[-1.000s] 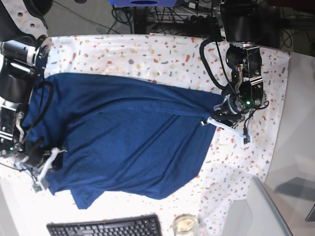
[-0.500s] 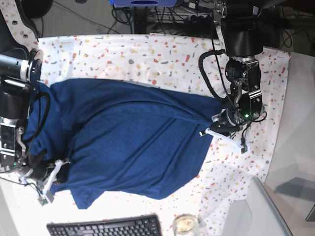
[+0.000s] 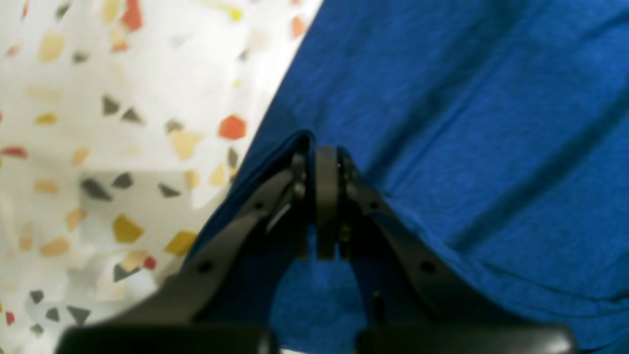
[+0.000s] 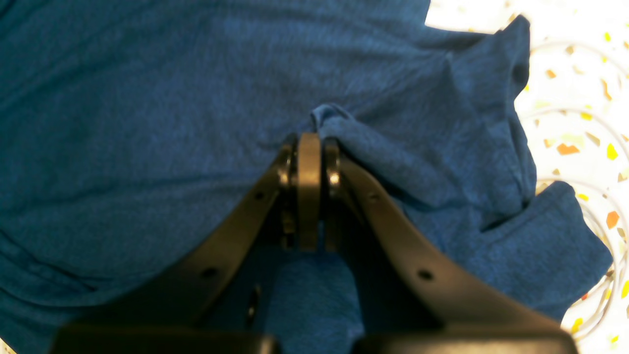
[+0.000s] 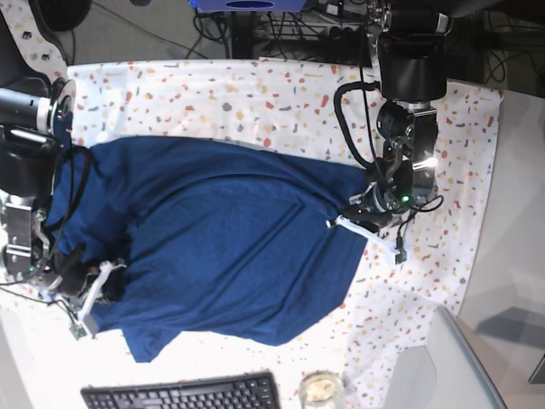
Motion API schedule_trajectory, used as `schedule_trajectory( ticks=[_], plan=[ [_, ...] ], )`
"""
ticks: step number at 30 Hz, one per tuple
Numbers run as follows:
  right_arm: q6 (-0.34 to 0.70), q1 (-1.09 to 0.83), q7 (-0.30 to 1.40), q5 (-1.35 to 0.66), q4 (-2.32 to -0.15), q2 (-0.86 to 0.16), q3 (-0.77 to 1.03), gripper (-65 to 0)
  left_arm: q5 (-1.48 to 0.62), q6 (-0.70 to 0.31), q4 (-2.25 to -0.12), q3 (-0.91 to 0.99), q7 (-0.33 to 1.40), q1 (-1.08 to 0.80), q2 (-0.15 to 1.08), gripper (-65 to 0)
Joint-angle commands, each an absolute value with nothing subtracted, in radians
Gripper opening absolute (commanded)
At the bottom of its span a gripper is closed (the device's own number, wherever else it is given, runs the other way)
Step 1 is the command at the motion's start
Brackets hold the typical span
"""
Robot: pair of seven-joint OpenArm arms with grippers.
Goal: Layout the t-shirt on the table in an organized manner, then fold the t-shirt properly
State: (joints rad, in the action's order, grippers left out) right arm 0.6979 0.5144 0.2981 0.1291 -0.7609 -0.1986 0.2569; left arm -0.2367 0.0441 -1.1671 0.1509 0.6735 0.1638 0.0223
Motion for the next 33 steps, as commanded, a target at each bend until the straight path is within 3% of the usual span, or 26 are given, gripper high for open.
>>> schedule_trajectory(
  ticks=[1,6,8,14,16,17,23,25,33],
  plan=[
    [0.698,0.544,0.274,0.111,-0.777,-0.209,0.257,-65.0,-0.240,0.039,-1.184,0.154,0.659,0.191,0.027,-65.0],
    [0.698,0.542,0.274,0.111,-0.777,-0.208,0.265,-65.0,-0.240,0.039,-1.147,0.162,0.659,0.213,0.027,-65.0],
    [0.698,0.542,0.275,0.111,-0.782,-0.208,0.265,-61.4,-0.240,0.039,-1.136,0.162,0.659,0.228,0.027,-65.0],
    [0.698,0.450,0.277,0.108,-0.918,-0.213,0.308,-23.9,-0.242,0.039,-1.132,0.163,0.657,0.242,0.027,-65.0],
    [0.698,0.377,0.286,0.110,-1.030,-0.208,0.410,-17.3,-0.242,0.039,-1.129,0.163,0.657,0.252,0.025,-65.0],
    [0.698,0.349,0.309,0.110,-1.072,-0.206,0.446,-16.7,-0.243,0.039,-1.129,0.163,0.657,0.254,0.025,-61.9],
    [0.698,0.176,0.438,0.107,-1.245,-0.205,0.641,-19.1,-0.245,0.039,-1.136,0.163,0.657,0.254,0.027,-9.9],
    [0.698,0.130,0.438,0.107,-1.270,-0.205,0.668,-19.1,-0.246,0.039,-1.139,0.165,0.653,0.254,0.028,0.0],
    [0.698,0.031,0.438,0.107,-1.302,-0.200,0.780,-19.1,-0.249,0.039,-1.360,0.153,0.601,0.137,0.022,0.0]
  ],
)
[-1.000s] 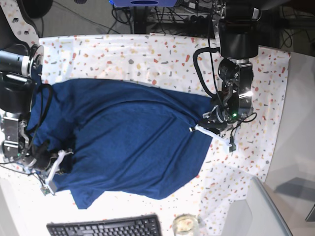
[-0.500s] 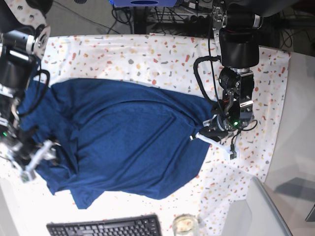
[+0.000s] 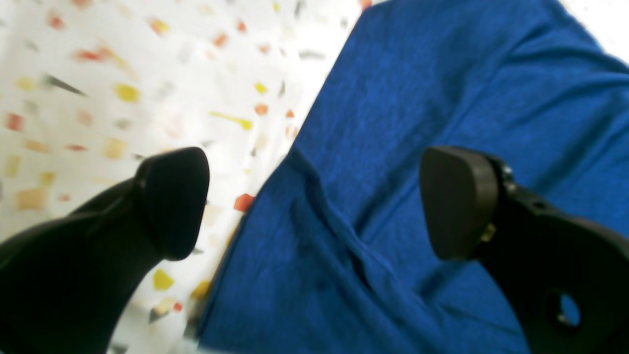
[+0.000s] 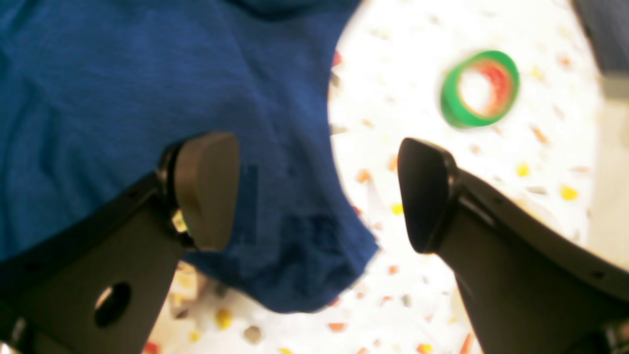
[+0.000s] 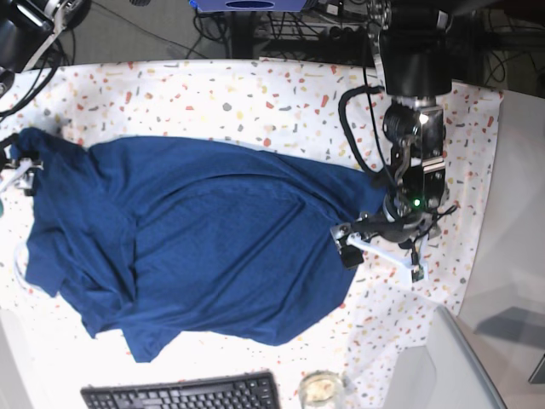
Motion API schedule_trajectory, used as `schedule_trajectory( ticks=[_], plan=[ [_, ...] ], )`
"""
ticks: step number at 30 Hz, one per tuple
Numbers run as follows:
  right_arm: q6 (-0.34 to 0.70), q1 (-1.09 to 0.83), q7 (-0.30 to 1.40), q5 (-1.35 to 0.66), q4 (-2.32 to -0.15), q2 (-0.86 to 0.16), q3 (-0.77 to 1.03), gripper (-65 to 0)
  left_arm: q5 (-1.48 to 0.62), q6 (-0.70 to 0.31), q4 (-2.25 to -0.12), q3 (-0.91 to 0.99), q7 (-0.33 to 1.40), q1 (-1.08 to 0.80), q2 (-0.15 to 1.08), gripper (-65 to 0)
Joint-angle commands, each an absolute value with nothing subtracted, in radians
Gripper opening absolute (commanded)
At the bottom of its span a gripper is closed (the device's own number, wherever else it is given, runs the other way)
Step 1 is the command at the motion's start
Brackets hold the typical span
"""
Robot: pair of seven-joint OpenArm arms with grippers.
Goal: Layout the t-shirt on the table in an organized manner, then fold the t-shirt properly
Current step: 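Drag the shirt edge with both grippers to straighten it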
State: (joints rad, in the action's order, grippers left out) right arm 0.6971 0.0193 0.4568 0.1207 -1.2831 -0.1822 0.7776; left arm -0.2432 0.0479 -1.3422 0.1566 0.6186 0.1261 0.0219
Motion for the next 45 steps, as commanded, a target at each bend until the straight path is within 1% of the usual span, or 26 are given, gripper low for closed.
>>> schedule_trajectory(
  ticks=[1,3,5,6,7,8,9,10,11,12,13,14,15,16,20,23,26,31,33,37,45],
  plan=[
    [0.698,0.022,0.438,0.107,-1.302,-0.200,0.799,-19.1,-0.249,0.038,-1.405,0.151,0.601,0.107,0.019,0.0],
    [0.698,0.008,0.438,0.107,-1.302,-0.200,0.828,-20.6,-0.249,0.038,-1.468,0.153,0.599,0.042,0.005,0.0],
    [0.698,-0.004,0.438,0.107,-1.302,-0.200,0.851,-24.8,-0.249,0.038,-1.494,0.157,0.593,-0.012,0.005,0.0],
    [0.698,-0.007,0.438,0.107,-1.302,-0.202,0.862,-27.5,-0.249,0.038,-1.494,0.160,0.593,-0.027,0.007,-4.3],
    [0.698,-0.007,0.438,0.107,-1.302,-0.202,0.872,-30.5,-0.249,0.036,-1.488,0.160,0.593,-0.038,0.007,-11.8],
    [0.698,-0.007,0.441,0.107,-1.300,-0.202,0.885,-34.5,-0.249,0.036,-1.474,0.162,0.591,-0.044,0.007,-22.2],
    [0.698,-0.005,0.446,0.107,-1.296,-0.202,0.892,-39.2,-0.249,0.036,-1.454,0.162,0.590,-0.045,0.007,-34.6],
    [0.698,-0.004,0.446,0.107,-1.294,-0.202,0.892,-44.0,-0.249,0.036,-1.435,0.162,0.585,-0.041,0.007,-45.3],
    [0.698,-0.004,0.446,0.107,-1.293,-0.202,0.891,-50.6,-0.249,0.036,-1.414,0.160,0.564,-0.038,0.007,-57.9],
    [0.698,-0.004,0.446,0.107,-1.293,-0.202,0.891,-57.0,-0.249,0.036,-1.399,0.156,0.538,-0.038,0.007,-65.0],
    [0.698,-0.004,0.446,0.107,-1.293,-0.202,0.891,-63.8,-0.248,0.036,-1.386,0.153,0.507,-0.038,0.007,-65.0],
    [0.698,-0.004,0.447,0.107,-1.293,-0.202,0.891,-65.0,-0.245,0.036,-1.374,0.151,0.470,-0.038,0.008,-65.0],
    [0.698,-0.004,0.447,0.107,-1.293,-0.202,0.891,-64.1,-0.240,0.035,-1.360,0.150,0.443,-0.036,0.008,-65.0],
    [0.698,-0.004,0.447,0.107,-1.293,-0.200,0.891,-61.5,-0.240,0.035,-1.351,0.142,0.420,-0.036,0.008,-65.0],
    [0.698,-0.005,0.447,0.108,-1.262,-0.200,0.889,-64.5,-0.240,0.036,-1.294,0.084,0.360,-0.016,0.039,-65.0],
    [0.698,0.001,0.447,0.108,-1.184,-0.209,0.889,-64.7,-0.240,0.038,-1.233,0.068,0.309,-0.004,0.051,-65.0],
    [0.698,0.001,0.447,0.108,-1.161,-0.209,0.888,-64.8,-0.240,0.038,-1.201,0.071,0.269,-0.001,0.053,-65.0],
    [0.698,0.002,0.443,0.110,-1.125,-0.209,0.888,-64.8,-0.231,0.039,-1.121,0.064,0.265,0.028,0.082,-65.0],
    [0.698,0.027,0.440,0.110,-1.076,-0.219,0.888,-64.8,-0.176,0.039,-1.069,0.071,0.265,0.045,0.082,-65.0],
    [0.698,0.065,0.440,0.110,-0.967,-0.277,0.888,-64.8,-0.053,0.039,-0.986,0.073,0.265,0.062,0.079,-65.0],
    [0.698,0.068,0.440,0.110,-0.969,-0.303,0.888,-64.8,-0.048,0.039,-0.986,0.073,0.265,0.035,0.094,-65.0]
  ],
)
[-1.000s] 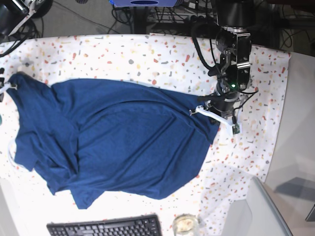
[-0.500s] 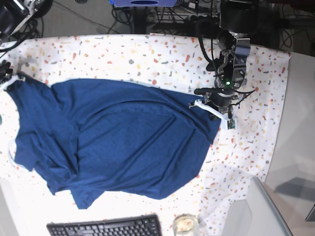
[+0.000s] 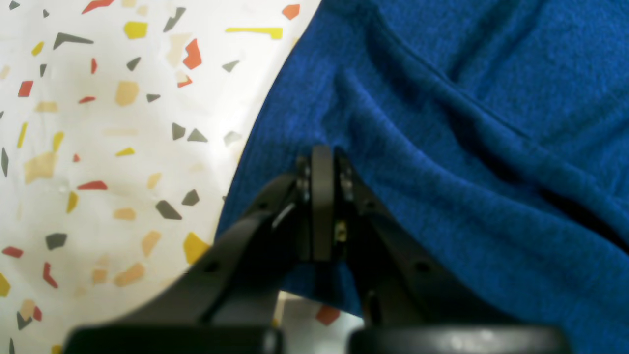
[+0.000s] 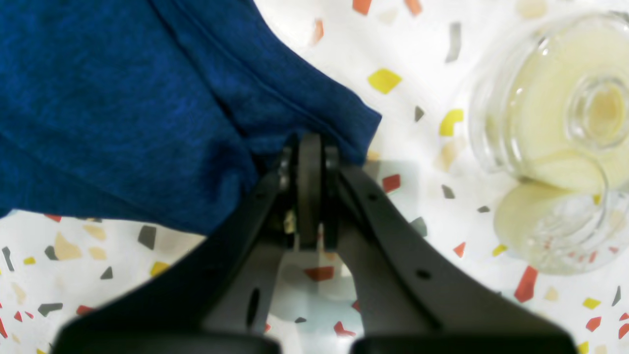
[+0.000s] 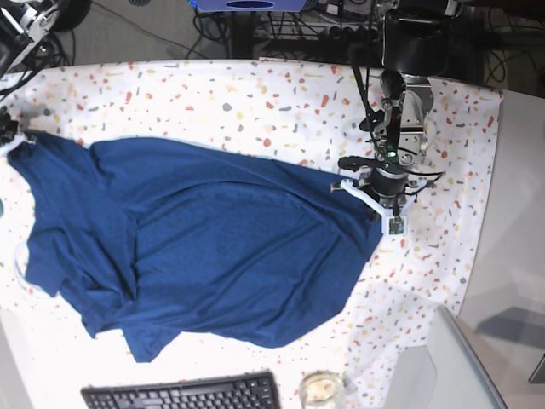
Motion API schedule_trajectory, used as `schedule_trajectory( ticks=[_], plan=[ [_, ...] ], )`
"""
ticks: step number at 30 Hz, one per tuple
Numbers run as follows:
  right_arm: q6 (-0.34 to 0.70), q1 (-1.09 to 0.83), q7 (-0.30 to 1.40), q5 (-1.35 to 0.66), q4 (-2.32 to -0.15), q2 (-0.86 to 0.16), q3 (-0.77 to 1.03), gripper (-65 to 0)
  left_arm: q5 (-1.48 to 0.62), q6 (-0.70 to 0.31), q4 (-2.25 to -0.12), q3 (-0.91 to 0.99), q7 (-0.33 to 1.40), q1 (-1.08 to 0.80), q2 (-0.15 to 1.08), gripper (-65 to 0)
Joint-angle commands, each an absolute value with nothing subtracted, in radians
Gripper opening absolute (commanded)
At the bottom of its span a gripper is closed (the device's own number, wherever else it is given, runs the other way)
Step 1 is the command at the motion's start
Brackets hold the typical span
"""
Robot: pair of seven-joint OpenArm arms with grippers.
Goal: Layout the t-shirt on the table in an organized manner, then fold the t-shirt properly
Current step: 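Drag the shirt edge with both grippers to straighten it, then hold the shirt edge with both grippers, keeping it taut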
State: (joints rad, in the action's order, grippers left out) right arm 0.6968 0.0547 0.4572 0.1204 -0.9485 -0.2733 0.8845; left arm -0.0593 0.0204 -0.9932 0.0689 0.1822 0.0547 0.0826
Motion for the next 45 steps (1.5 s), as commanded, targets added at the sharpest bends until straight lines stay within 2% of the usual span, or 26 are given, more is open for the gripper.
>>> schedule_trajectory(
  ticks=[1,10,15,18,24,26,31,32,37,45],
  plan=[
    [0.698,0.070,0.440,0.110,-0.970,-0.303,0.888,-64.8,-0.048,0.039,-0.986,0.073,0.265,0.031,0.094,-65.0],
    [0.698,0.073,0.429,0.111,-0.970,-0.323,0.885,-64.8,-0.050,0.039,-0.986,0.073,0.265,0.025,0.111,-65.0],
    [0.698,0.068,0.400,0.111,-0.981,-0.335,0.783,-64.8,-0.050,0.039,-1.004,0.074,0.269,0.025,0.116,-65.0],
    [0.698,0.064,0.406,0.108,-1.076,-0.323,0.785,-64.4,-0.050,0.039,-1.078,0.074,0.272,0.001,0.116,-65.0],
    [0.698,0.038,0.527,0.107,-1.319,-0.223,0.774,-63.6,-0.051,0.039,-1.237,0.074,0.323,-0.027,0.111,-65.0],
    [0.698,0.041,0.565,0.107,-1.339,-0.197,0.773,-57.8,-0.051,0.039,-1.262,0.074,0.346,-0.024,0.111,-65.0],
    [0.698,0.035,0.587,0.107,-1.334,-0.176,0.719,-30.0,-0.050,0.039,-1.271,0.116,0.351,-0.021,0.116,-65.0],
    [0.698,0.027,0.587,0.107,-1.334,-0.174,0.711,-26.9,-0.050,0.039,-1.273,0.137,0.351,-0.018,0.113,-65.0],
    [0.698,0.024,0.587,0.107,-1.319,-0.173,0.699,-26.9,-0.050,0.038,-1.271,0.205,0.352,-0.027,0.111,-65.0],
    [0.698,0.036,0.581,0.107,-1.225,-0.174,0.707,-26.7,-0.050,0.038,-1.264,0.196,0.346,-0.021,0.104,-65.0]
  ],
)
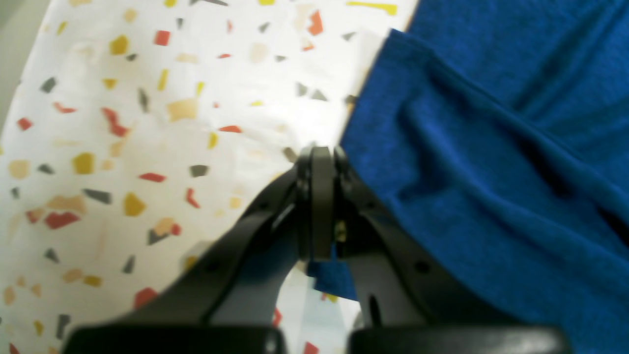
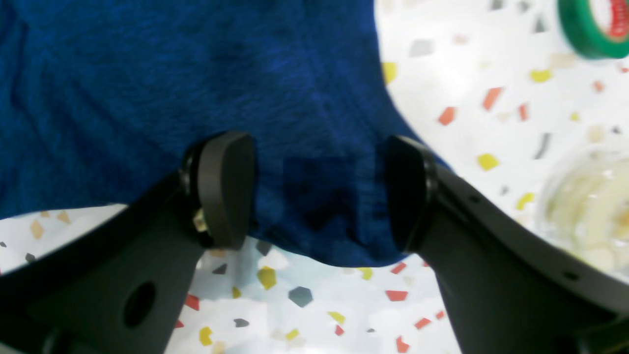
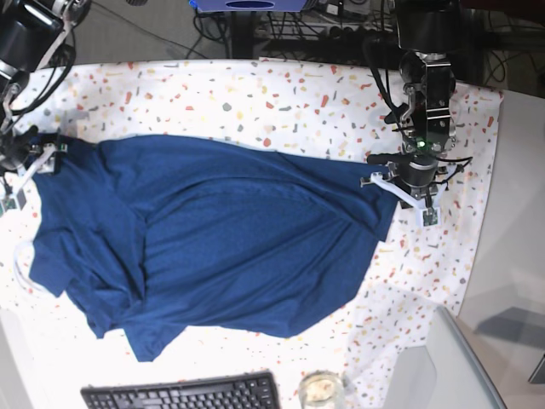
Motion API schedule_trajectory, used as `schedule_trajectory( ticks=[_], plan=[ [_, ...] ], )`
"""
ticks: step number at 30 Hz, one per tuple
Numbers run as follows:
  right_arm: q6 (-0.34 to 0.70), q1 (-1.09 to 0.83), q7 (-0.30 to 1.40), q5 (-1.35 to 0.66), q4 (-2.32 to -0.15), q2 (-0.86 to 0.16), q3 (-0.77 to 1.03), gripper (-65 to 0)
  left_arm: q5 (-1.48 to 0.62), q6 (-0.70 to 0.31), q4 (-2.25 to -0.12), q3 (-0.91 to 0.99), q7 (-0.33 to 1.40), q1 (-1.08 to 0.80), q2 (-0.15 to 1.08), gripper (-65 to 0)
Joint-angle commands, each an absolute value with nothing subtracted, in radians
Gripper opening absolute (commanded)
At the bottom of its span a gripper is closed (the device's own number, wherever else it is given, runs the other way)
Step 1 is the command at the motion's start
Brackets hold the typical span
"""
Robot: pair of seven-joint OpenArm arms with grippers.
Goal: Layout the t-shirt on the table in an organized manner, then fold the t-shirt properly
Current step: 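Hold the shirt edge with both grippers, keeping it taut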
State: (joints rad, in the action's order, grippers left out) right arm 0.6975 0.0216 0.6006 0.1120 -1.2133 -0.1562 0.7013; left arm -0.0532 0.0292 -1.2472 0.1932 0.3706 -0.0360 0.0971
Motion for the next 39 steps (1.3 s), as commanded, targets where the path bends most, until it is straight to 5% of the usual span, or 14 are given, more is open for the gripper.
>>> schedule_trajectory(
  ticks=[1,8,14,39],
  plan=[
    [0.698,0.036,0.581,0.107,-1.221,-0.174,0.707,-26.7,-0.050,0.038,-1.262,0.196,0.346,-0.018,0.097,-65.0],
    [0.698,0.036,0.579,0.107,-1.187,-0.179,0.699,-30.2,-0.045,0.038,-1.167,0.194,0.343,0.028,0.088,-65.0],
    [0.698,0.038,0.579,0.107,-1.190,-0.180,0.705,-65.0,-0.039,0.038,-1.109,0.194,0.343,0.041,0.093,-65.0],
    [0.698,0.082,0.588,0.111,-1.198,-0.246,0.555,-64.8,-0.048,0.038,-1.118,0.205,0.343,0.041,0.110,-65.0]
  ],
)
